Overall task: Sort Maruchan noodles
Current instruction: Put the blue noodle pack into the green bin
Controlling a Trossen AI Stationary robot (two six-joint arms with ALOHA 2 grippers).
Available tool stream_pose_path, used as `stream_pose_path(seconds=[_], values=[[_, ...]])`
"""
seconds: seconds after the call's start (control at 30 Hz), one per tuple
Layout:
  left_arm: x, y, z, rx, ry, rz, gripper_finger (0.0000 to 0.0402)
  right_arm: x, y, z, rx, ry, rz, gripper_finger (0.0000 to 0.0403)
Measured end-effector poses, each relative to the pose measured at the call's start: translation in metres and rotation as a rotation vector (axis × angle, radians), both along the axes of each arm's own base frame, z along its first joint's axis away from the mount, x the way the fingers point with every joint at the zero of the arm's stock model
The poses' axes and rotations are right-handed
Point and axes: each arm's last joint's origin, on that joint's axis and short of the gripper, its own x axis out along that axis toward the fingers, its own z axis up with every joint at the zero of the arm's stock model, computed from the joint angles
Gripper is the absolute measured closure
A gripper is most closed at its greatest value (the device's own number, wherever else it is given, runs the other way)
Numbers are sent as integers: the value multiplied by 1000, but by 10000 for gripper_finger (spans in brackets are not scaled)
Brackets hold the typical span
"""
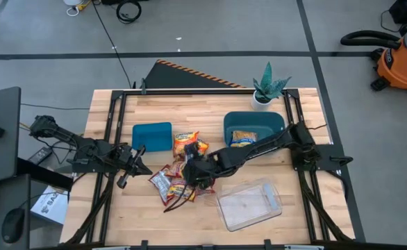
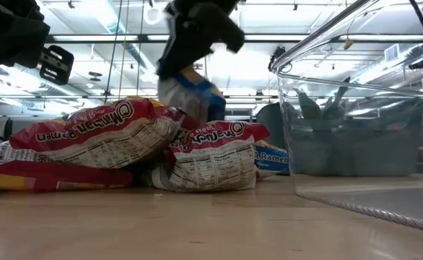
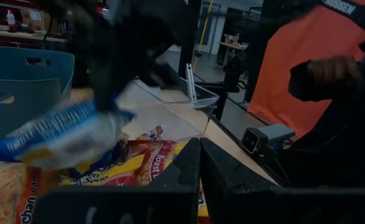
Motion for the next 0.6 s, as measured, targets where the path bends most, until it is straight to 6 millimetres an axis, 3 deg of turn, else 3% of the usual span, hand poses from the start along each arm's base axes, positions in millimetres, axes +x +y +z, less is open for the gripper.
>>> stream_pose_path(seconds=[0.27, 0.6], values=[[0, 0, 0, -1, -1, 0, 388, -36, -18, 48, -173, -34, -215, 390], [0, 0, 0, -1, -1, 0, 388, -109, -44, 94, -146, 17, -533, 393]])
